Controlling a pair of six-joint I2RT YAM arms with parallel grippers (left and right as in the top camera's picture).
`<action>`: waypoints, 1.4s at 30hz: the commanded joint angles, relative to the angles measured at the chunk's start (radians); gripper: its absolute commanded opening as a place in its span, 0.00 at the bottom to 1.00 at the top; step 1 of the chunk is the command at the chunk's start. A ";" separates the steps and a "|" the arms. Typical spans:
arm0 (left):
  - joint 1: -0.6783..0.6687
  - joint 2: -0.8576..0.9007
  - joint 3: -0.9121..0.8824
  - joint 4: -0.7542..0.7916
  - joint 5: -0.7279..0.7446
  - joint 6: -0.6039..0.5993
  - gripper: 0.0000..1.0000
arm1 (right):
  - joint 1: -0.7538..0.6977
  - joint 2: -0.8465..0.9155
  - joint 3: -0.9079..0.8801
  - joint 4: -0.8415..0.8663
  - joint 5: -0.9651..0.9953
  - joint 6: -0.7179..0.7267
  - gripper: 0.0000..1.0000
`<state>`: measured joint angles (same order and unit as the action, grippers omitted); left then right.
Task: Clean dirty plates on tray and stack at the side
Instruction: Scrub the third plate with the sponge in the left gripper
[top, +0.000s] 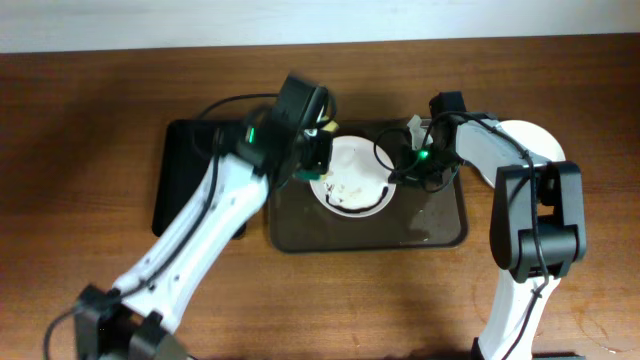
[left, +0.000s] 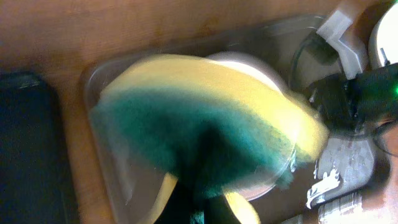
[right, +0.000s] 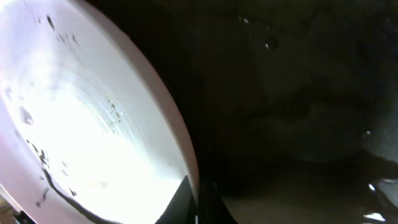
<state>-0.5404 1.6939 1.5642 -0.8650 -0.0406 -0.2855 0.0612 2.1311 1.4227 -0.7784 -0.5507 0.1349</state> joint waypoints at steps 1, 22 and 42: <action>0.006 -0.169 -0.449 0.535 0.017 0.000 0.00 | 0.005 0.009 -0.011 0.005 0.001 0.006 0.04; -0.085 0.270 -0.402 0.674 0.073 -0.295 0.00 | 0.065 0.009 -0.011 -0.015 0.068 0.065 0.04; -0.011 0.719 0.385 -0.203 0.187 0.080 0.00 | 0.065 0.009 -0.011 -0.017 0.065 0.065 0.04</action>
<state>-0.5381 2.3650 1.9610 -1.1484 0.1589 -0.0914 0.1226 2.1277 1.4246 -0.7963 -0.5240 0.1974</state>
